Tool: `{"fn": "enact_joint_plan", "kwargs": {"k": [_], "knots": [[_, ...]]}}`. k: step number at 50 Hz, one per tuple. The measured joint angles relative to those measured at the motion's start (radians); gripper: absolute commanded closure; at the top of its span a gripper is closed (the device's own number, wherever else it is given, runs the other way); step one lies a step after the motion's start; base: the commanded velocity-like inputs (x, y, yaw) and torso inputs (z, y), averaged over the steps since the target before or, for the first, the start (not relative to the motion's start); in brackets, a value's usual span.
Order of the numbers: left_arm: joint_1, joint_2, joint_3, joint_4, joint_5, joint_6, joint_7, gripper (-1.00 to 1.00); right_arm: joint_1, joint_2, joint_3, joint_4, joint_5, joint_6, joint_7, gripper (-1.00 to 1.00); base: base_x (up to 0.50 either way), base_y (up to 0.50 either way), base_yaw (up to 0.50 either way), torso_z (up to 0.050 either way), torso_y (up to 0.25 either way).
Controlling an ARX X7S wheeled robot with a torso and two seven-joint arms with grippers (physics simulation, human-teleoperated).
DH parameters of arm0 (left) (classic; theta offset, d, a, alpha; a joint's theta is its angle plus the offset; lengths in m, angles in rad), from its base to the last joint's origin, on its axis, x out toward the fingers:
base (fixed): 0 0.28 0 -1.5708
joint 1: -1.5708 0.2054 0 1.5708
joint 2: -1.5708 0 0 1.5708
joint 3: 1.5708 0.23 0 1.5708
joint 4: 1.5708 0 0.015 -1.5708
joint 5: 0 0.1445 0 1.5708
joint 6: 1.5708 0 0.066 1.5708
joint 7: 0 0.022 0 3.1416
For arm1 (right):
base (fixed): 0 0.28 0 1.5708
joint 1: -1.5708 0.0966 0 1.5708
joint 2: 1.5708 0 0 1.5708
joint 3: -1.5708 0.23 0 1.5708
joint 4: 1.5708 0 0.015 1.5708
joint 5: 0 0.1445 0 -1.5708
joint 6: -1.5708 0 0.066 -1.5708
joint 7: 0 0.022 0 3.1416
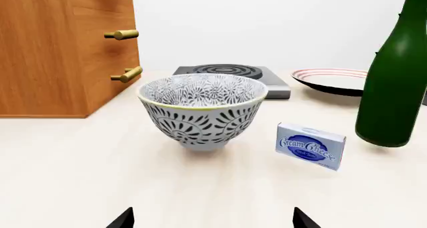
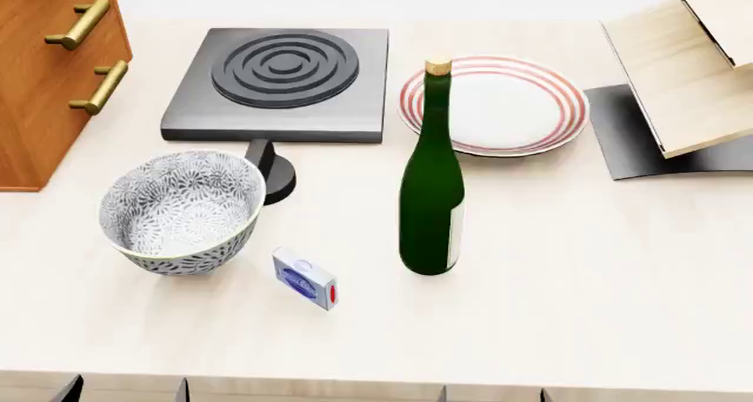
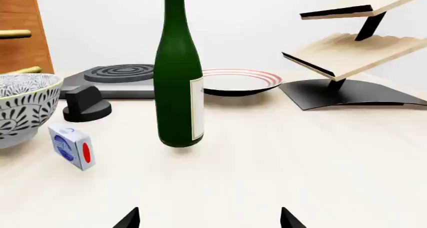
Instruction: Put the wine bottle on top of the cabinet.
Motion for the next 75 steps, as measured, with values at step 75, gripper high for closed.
{"fn": "enact_joint_plan", "kwargs": {"k": [75], "knots": [[-0.024,-0.104,0.137,-0.017,-0.009,-0.025,-0.178,-1.0,-0.022,0.109,-0.113,-0.064,0.115,0.019,0.088,-1.0,0.0,0.0,0.0,0.0,0.0]]}}
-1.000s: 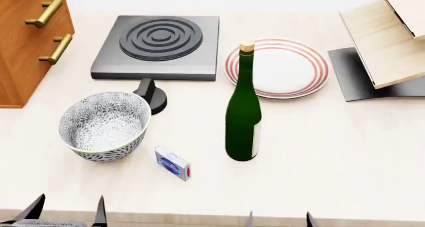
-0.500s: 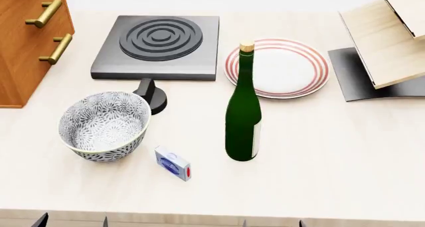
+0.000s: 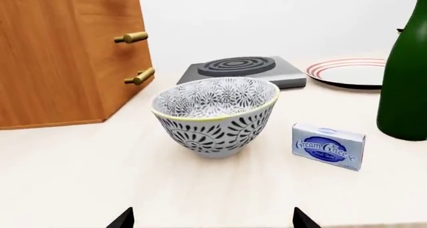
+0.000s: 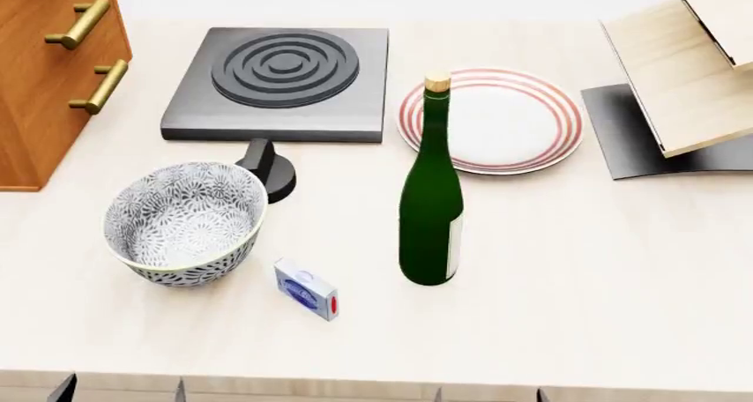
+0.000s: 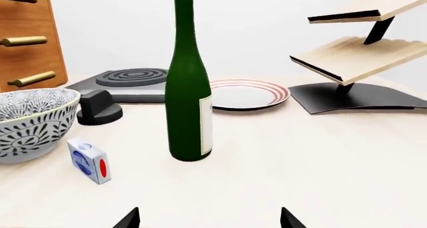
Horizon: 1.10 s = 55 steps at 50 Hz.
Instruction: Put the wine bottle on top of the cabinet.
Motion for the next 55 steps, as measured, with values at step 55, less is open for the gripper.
{"fn": "enact_joint_plan", "kwargs": {"k": [55], "knots": [[0.012,-0.072,0.1,0.883,0.142,-0.434,-0.059,-1.0,0.05,0.113,0.018,-0.873,0.123,0.488,0.144,-1.0,0.0,0.0,0.0,0.0,0.0]]}}
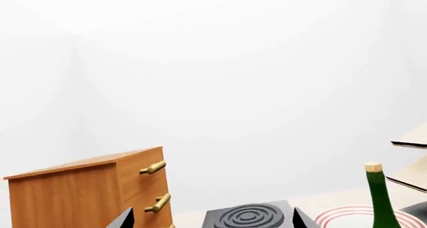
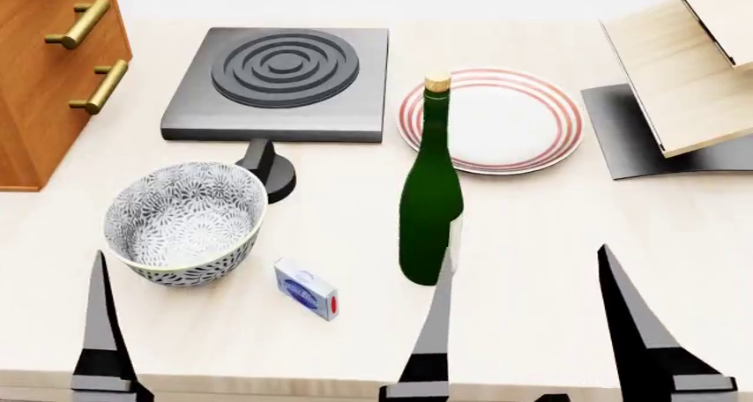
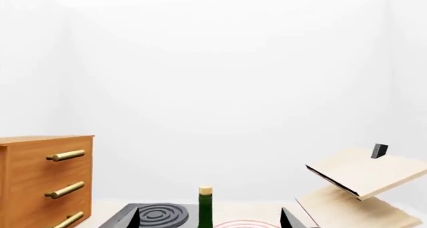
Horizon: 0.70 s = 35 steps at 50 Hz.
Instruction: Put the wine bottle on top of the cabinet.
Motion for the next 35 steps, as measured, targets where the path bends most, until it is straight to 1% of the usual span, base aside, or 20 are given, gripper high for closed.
{"fn": "enact_joint_plan", "kwargs": {"k": [10,35], "knots": [[-0.003,-0.007,0.007,0.014,-0.001,-0.008,-0.008,-1.0,0.012,0.006,0.001,-0.011,0.012,0.037,0.017,-1.0,0.01,0.0,0.0,0.0,0.0],[-0.01,-0.024,0.026,0.036,-0.007,-0.026,-0.029,-1.0,0.018,0.014,0.02,-0.021,0.069,0.065,0.035,-1.0,0.5,0.0,0.0,0.0,0.0]]}}
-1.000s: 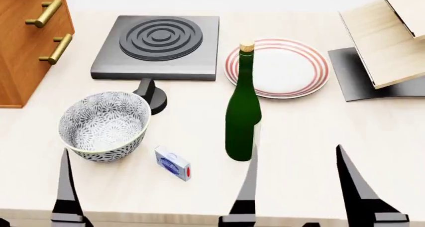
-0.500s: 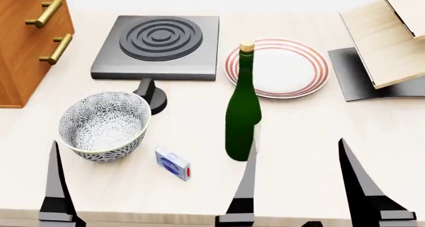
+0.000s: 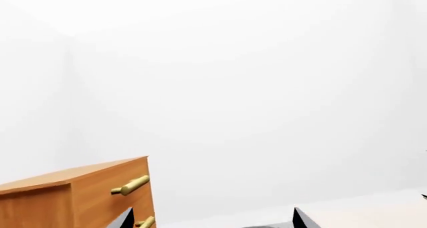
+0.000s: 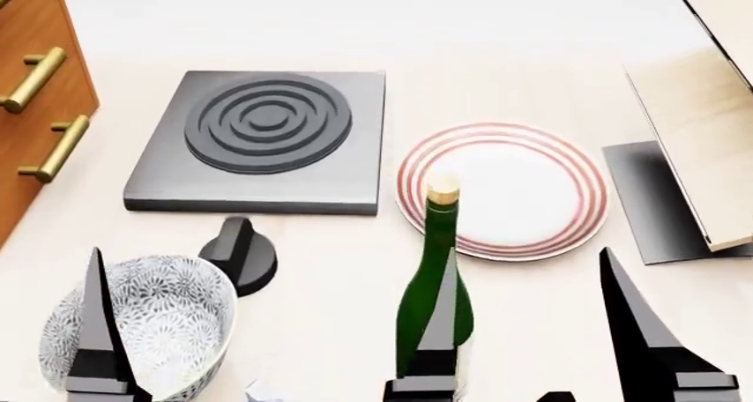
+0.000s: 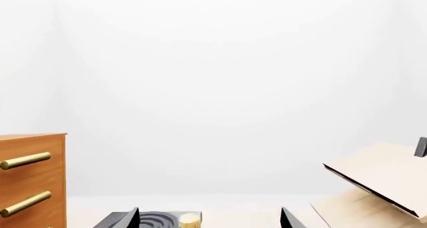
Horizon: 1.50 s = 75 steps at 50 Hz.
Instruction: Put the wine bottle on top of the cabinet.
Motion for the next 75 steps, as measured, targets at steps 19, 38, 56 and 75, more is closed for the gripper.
{"fn": "enact_joint_plan", "kwargs": {"k": [19,38,56,75], "knots": [[-0.008,-0.017,0.014,0.016,-0.013,-0.015,-0.021,-1.0,-0.003,0.011,-0.005,0.004,0.008,-0.014,0.014,-1.0,0.18,0.0,0.0,0.0,0.0],[-0.014,-0.033,0.022,0.025,-0.027,-0.024,-0.04,-1.0,0.002,0.041,-0.042,0.007,-0.019,-0.009,0.027,-1.0,0.01,0.39,0.0,0.0,0.0],[-0.015,-0.047,0.027,0.024,-0.036,-0.023,-0.059,-1.0,-0.001,0.049,-0.045,-0.001,-0.003,-0.017,0.035,-1.0,0.03,0.27,0.0,0.0,0.0],[-0.016,-0.056,0.047,0.007,-0.042,-0.016,-0.075,-1.0,0.027,0.091,0.05,-0.033,0.033,0.042,0.076,-1.0,0.0,0.0,0.0,0.0,0.0]]}}
